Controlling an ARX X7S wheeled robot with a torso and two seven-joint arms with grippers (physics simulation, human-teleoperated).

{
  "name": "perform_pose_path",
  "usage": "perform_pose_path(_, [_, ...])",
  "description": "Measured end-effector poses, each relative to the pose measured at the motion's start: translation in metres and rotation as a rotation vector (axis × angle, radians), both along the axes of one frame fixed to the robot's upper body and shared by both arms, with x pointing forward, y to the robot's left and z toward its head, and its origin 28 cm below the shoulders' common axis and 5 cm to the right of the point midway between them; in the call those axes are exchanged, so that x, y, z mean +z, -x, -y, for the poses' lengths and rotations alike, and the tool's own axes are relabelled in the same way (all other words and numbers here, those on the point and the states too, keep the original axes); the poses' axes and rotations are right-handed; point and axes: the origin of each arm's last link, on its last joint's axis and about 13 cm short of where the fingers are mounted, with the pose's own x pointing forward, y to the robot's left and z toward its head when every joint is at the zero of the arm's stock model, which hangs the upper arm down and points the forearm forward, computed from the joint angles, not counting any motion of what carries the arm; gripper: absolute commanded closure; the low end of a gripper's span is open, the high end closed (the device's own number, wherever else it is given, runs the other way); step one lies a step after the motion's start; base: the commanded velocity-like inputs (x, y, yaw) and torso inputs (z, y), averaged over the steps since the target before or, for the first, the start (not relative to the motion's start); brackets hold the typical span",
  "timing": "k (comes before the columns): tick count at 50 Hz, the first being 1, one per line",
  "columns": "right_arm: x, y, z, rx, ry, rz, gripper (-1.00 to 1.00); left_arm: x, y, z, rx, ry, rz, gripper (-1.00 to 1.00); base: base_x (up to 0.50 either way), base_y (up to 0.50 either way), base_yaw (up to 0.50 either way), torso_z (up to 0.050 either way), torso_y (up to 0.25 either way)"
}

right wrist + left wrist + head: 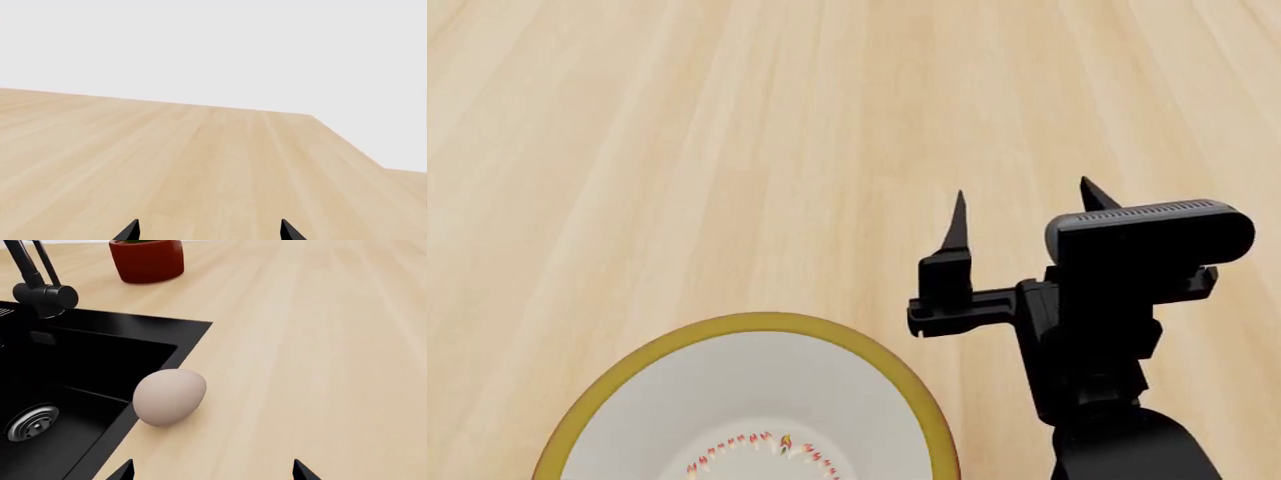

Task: Place the eggs and milk next to the bowl.

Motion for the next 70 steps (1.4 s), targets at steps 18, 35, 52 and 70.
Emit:
perform_pose_path(18, [-0.001, 0.0, 0.001, -0.004, 0.001, -0.005, -1.0, -0.008, -0.03, -0.002, 0.084, 0.003, 0.001, -1.0, 0.0, 0.0, 0.0, 0.0, 0.0])
perform_pose_path(35, [-0.002, 0.0, 0.001, -0.006, 0.002, -0.007, -1.0, -0.011, -0.046, -0.005, 0.129, -0.018, -0.003, -1.0, 0.0, 0.0, 0.0, 0.0, 0.0])
perform_pose_path(52, [-0.001, -0.001, 0.001, -0.008, 0.005, -0.011, -1.0, -0.013, -0.06, -0.01, 0.168, -0.043, -0.014, -1.0, 0.0, 0.0, 0.0, 0.0, 0.0])
perform_pose_path(70, [-0.002, -0.003, 0.001, -0.009, 0.009, -0.015, -1.0, -0.018, -0.072, -0.015, 0.188, -0.06, -0.029, -1.0, 0.0, 0.0, 0.0, 0.0, 0.0])
